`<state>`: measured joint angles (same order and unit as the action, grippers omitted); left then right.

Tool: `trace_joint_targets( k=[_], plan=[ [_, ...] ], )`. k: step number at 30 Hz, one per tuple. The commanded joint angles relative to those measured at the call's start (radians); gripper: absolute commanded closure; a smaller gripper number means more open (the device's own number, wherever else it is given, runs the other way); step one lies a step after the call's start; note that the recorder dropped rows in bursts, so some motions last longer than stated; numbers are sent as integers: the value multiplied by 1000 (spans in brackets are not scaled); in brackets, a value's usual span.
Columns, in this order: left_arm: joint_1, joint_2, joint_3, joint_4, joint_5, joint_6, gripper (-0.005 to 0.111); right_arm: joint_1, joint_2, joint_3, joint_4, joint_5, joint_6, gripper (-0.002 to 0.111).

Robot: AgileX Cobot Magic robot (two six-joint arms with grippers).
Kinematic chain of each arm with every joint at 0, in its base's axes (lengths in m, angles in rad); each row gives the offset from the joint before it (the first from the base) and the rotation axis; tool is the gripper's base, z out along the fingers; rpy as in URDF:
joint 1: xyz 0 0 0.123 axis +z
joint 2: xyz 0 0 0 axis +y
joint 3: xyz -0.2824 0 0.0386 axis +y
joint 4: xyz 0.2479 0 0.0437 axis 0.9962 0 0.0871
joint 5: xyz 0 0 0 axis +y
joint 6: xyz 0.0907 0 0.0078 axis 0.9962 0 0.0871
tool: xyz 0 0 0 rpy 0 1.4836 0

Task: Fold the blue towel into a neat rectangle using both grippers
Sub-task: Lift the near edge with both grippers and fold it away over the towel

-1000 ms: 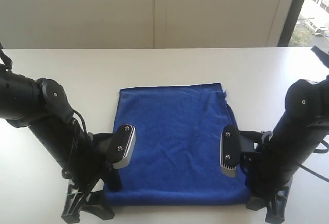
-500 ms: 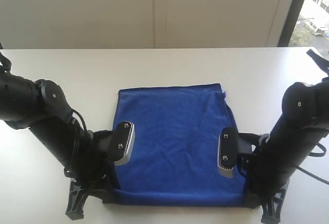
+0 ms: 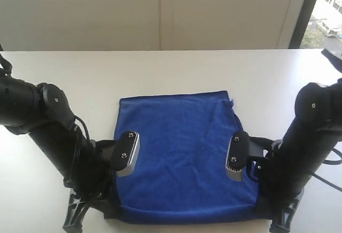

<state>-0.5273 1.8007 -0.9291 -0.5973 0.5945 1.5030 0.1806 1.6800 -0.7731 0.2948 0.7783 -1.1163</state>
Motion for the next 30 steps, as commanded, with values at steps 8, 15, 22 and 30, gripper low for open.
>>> trace_joint_targets(
  k=[8,15,22,30],
  plan=[
    [-7,-162,8,15,44,-71,107,-1,-177,6,2,113,85,108],
    [-7,-226,8,30,-32,-103,107,-1,-206,4,-9,86,140,108],
    [-1,-231,8,33,-159,-121,107,-1,-226,-25,-51,-56,314,108],
    [-1,-229,8,33,-367,-121,107,-1,-218,-46,-71,-313,373,108]
  ],
)
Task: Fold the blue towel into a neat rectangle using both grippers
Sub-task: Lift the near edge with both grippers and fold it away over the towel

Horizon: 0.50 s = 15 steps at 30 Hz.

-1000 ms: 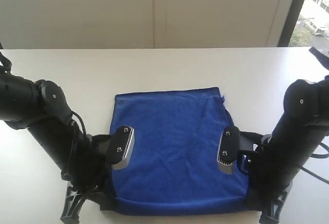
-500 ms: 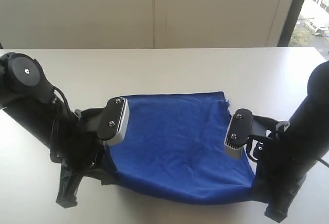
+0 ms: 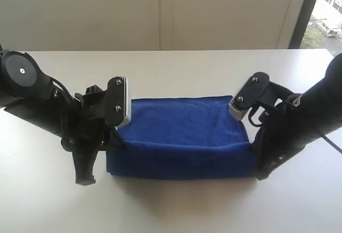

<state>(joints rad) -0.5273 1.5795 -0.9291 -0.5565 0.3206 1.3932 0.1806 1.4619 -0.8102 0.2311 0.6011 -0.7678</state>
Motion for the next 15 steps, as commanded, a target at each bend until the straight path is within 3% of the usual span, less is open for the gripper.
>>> trace_joint_targets(
  k=[1,6,15],
  plan=[
    [-1,-8,8,-8,-130,-11,107,-1,4,-9,-7,-165,38,108],
    [-1,23,8,-11,-264,-11,107,-1,53,-9,-41,-271,75,108],
    [-1,104,8,-11,-333,-11,107,-1,143,-9,-41,-448,125,108]
  ],
)
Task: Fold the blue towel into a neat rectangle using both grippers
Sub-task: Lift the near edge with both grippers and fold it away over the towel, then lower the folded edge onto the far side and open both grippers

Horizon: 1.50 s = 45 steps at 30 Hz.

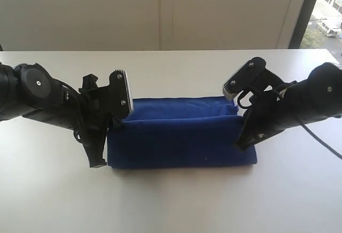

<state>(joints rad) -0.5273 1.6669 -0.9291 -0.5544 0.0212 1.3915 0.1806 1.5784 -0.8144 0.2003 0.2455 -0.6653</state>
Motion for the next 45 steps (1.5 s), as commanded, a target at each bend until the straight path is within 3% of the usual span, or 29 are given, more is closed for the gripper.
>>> trace_joint_targets(
  k=[1,15,23,26,32,45],
  plan=[
    [-1,19,8,-13,-54,-9,107,-1,33,-5,-10,-104,23,108],
    [-1,68,8,-3,-266,-9,107,-1,89,-5,-10,-252,26,108],
    [-1,120,4,127,-410,-38,107,-3,89,-7,-5,-298,26,108],
    [-1,151,-39,155,-413,-131,107,-10,89,-19,30,-296,26,108],
    [-1,201,-136,160,-411,-136,107,-41,152,-91,34,-270,26,108],
    [-1,348,-205,172,-485,-136,107,-41,307,-214,34,-281,26,108]
  ],
)
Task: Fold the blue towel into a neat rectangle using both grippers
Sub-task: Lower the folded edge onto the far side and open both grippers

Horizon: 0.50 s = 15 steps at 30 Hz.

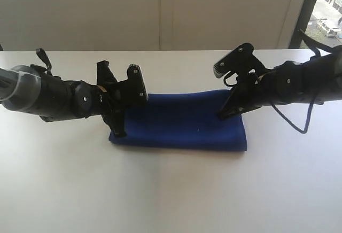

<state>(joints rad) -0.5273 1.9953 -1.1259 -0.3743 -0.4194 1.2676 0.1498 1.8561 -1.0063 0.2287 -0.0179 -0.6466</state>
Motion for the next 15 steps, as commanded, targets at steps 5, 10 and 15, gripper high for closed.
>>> trace_joint_targets(
  k=[5,10,15],
  plan=[
    [1,79,-57,-9,-64,-12,107,-10,95,-22,6,-83,7,108],
    [6,105,-64,-17,-56,-42,90,-10,155,-25,6,-185,3,102],
    [6,109,-64,-37,-92,-42,49,-10,155,-33,34,-214,3,72]
  ],
)
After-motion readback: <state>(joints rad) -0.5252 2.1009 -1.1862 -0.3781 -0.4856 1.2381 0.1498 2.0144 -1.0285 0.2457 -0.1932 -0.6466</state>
